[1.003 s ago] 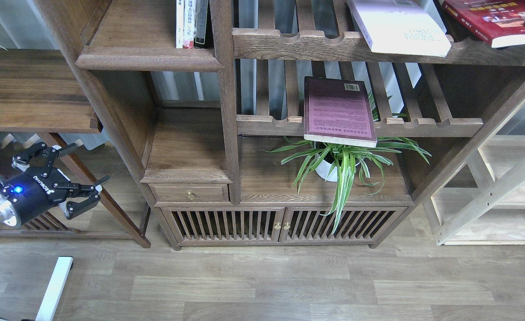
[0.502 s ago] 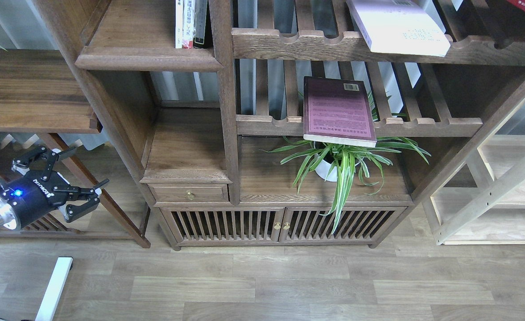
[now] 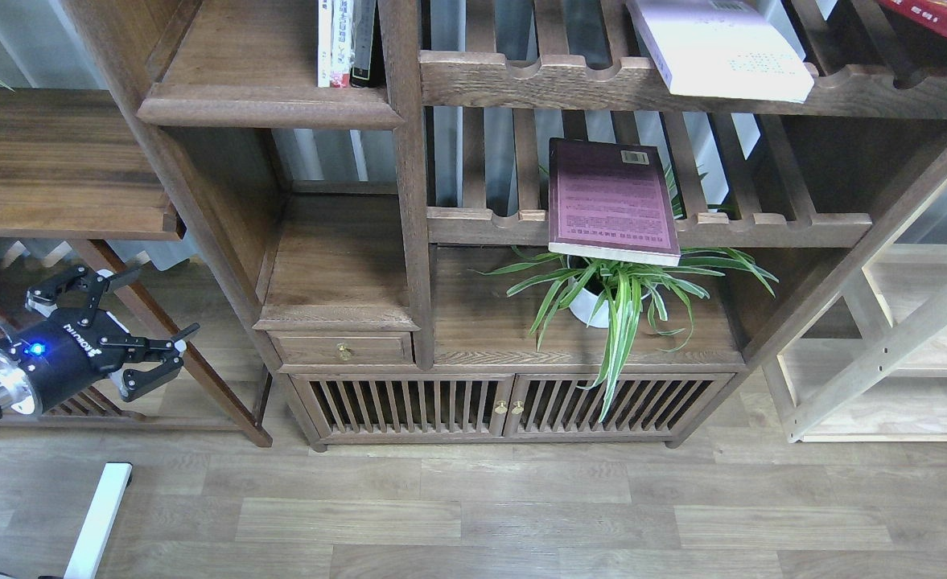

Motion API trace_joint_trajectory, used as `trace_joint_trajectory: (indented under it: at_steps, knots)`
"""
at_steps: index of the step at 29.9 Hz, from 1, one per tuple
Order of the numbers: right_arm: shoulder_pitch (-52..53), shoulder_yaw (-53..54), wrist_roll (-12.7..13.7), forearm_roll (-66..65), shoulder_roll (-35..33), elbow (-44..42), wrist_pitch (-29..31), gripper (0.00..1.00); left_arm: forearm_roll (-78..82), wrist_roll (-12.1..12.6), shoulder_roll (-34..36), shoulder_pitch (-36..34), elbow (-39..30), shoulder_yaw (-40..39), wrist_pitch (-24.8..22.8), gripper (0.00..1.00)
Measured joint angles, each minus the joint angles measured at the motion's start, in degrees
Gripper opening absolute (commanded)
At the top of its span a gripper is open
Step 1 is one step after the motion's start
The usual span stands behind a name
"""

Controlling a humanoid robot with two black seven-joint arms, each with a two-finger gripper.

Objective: Organize books on shelf

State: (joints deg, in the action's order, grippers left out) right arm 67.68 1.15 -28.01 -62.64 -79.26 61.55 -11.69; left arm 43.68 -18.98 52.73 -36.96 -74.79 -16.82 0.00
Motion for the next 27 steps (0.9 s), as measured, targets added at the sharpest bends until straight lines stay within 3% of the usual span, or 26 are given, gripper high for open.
trace_joint_trajectory:
  at_steps: [8, 27]
  knots:
    - [0.0, 0.2, 0.0, 2.1, -5.8, 4.5, 1.2, 0.02, 0.0, -0.1, 0.0, 0.0, 0.0, 0.0, -0.1, 0.98]
    - [0.8, 0.3, 0.1, 5.4, -20.3, 7.2, 14.7, 0.02, 0.0, 0.2, -0.4, 0.0, -0.1, 0.0, 0.0, 0.98]
